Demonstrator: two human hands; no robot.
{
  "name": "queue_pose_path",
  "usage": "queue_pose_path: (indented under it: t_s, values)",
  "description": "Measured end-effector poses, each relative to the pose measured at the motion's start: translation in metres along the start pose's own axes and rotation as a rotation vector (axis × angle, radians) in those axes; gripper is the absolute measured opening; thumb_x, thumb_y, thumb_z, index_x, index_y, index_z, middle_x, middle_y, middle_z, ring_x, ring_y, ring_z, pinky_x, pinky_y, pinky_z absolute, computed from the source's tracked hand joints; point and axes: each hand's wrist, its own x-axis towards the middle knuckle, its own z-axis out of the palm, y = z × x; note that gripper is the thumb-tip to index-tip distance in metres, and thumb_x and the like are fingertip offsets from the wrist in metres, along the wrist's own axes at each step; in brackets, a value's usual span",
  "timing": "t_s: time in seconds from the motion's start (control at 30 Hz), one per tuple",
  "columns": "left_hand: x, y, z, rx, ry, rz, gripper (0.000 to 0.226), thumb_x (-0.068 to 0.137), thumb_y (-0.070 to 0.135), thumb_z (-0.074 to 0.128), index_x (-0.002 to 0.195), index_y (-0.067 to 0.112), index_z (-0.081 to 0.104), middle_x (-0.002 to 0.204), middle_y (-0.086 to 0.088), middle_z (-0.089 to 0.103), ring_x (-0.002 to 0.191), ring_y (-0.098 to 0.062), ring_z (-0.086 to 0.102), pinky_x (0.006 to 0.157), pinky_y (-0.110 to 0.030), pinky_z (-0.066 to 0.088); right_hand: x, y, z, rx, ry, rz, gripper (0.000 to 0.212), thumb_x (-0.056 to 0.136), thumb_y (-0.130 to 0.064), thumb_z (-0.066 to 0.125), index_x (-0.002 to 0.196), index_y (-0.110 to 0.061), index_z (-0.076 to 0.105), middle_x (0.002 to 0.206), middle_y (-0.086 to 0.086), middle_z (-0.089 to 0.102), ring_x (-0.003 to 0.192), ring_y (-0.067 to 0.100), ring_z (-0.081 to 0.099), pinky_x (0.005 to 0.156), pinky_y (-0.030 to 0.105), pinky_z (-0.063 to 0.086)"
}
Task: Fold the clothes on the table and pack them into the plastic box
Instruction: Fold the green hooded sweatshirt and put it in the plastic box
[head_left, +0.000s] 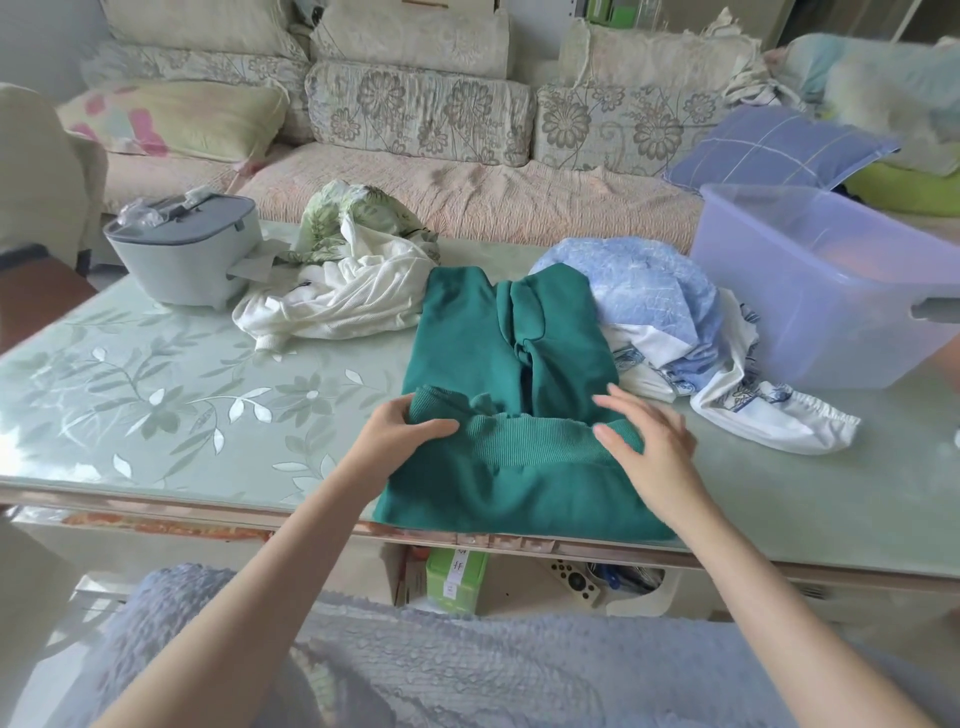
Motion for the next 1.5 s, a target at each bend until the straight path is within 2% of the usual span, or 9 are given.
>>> queue_pose_path:
  t_s: [0.1, 0.27, 0.4, 0.57, 0.77, 0.9, 1.1, 1.3, 1.5]
  values:
    - [-0.006, 0.001, -0.001, -0.044, -0.072, 0.072, 0.018, 0.084, 0.006, 0.067, 0.099, 0.015, 0.067, 0.093, -0.004, 0.074, 0.087, -0.022, 0.070, 0.077, -0.029, 0.056, 0.033, -0.037, 0.007, 0.160, -0.142, -0.121, 0.026, 0.092, -0.029, 0.060, 0.117, -0.036, 0.064, 0.123, -0.017, 0.055, 0.120, 0.012, 0.041, 0.105, 0.029, 0.022]
    - [-0.003, -0.008, -0.006, 0.066, -0.013, 0.284, 0.042, 0.090, 0.008, 0.062, 0.122, 0.033, 0.053, 0.104, -0.005, 0.068, 0.094, -0.020, 0.066, 0.084, -0.031, 0.053, 0.064, -0.073, 0.037, 0.011, -0.556, -0.182, 0.032, 0.093, -0.034, 0.057, 0.124, -0.037, 0.058, 0.118, -0.016, 0.061, 0.123, 0.004, 0.040, 0.091, 0.023, 0.013]
    - [0.002, -0.016, -0.004, 0.607, 0.094, 0.462, 0.043, 0.093, 0.018, 0.057, 0.129, 0.040, 0.050, 0.121, 0.005, 0.057, 0.109, -0.011, 0.054, 0.092, -0.021, 0.041, 0.066, -0.073, 0.043, -0.052, -0.443, -0.146, 0.009, 0.089, -0.033, 0.062, 0.091, -0.028, 0.069, 0.078, -0.019, 0.057, 0.100, 0.004, 0.043, 0.111, 0.036, 0.004]
    - [0.011, -0.020, -0.002, 1.076, 0.254, 0.664, 0.030, 0.085, 0.031, 0.067, 0.115, 0.029, 0.068, 0.138, -0.009, 0.044, 0.125, -0.031, 0.035, 0.101, -0.049, 0.036, 0.059, -0.064, 0.037, -0.031, -0.308, -0.115, 0.019, 0.095, -0.032, 0.051, 0.087, -0.029, 0.068, 0.076, -0.015, 0.060, 0.103, 0.005, 0.042, 0.112, 0.036, -0.003]
    - [0.023, -0.015, -0.001, 1.090, 0.232, 0.511, 0.021, 0.085, 0.034, 0.066, 0.097, 0.017, 0.067, 0.126, -0.002, 0.051, 0.127, -0.026, 0.031, 0.102, -0.037, 0.026, 0.055, -0.061, 0.036, -0.082, -0.322, -0.166, 0.020, 0.097, -0.024, 0.049, 0.092, -0.028, 0.068, 0.068, -0.017, 0.050, 0.096, 0.002, 0.031, 0.111, 0.031, -0.002]
    - [0.023, -0.017, -0.003, 1.103, 0.287, 0.439, 0.018, 0.091, 0.030, 0.057, 0.101, 0.015, 0.061, 0.112, -0.002, 0.057, 0.112, -0.026, 0.046, 0.095, -0.033, 0.029, 0.049, -0.056, 0.029, -0.030, -0.332, -0.141, 0.025, 0.099, -0.030, 0.047, 0.097, -0.024, 0.070, 0.072, -0.010, 0.042, 0.079, 0.001, 0.015, 0.092, 0.023, 0.012]
    - [0.030, -0.025, 0.005, 1.109, 0.210, 0.264, 0.022, 0.095, 0.022, 0.052, 0.115, 0.013, 0.052, 0.116, -0.009, 0.053, 0.110, -0.031, 0.046, 0.091, -0.036, 0.034, 0.040, -0.036, 0.046, -0.034, -0.412, -0.108, 0.020, 0.096, -0.039, 0.049, 0.106, -0.030, 0.065, 0.086, -0.021, 0.050, 0.097, 0.004, 0.026, 0.098, 0.029, 0.018]
    - [0.020, -0.010, 0.013, 1.016, 0.194, 0.517, 0.039, 0.096, 0.028, 0.051, 0.134, 0.023, 0.048, 0.140, 0.000, 0.041, 0.130, -0.022, 0.035, 0.106, -0.034, 0.024, 0.058, -0.012, 0.002, 0.284, -0.363, -0.039, 0.023, 0.093, -0.017, 0.059, 0.114, -0.021, 0.066, 0.105, -0.012, 0.066, 0.105, 0.011, 0.059, 0.094, 0.024, 0.042]
    - [0.017, -0.017, 0.016, 1.038, 0.001, 0.442, 0.040, 0.097, 0.040, 0.045, 0.134, 0.026, 0.047, 0.130, 0.004, 0.050, 0.122, -0.020, 0.047, 0.113, -0.040, 0.022, 0.048, 0.035, -0.005, 0.091, -0.527, 0.115, 0.024, 0.090, -0.029, 0.063, 0.111, -0.020, 0.068, 0.115, -0.006, 0.065, 0.110, 0.008, 0.056, 0.096, 0.023, 0.037]
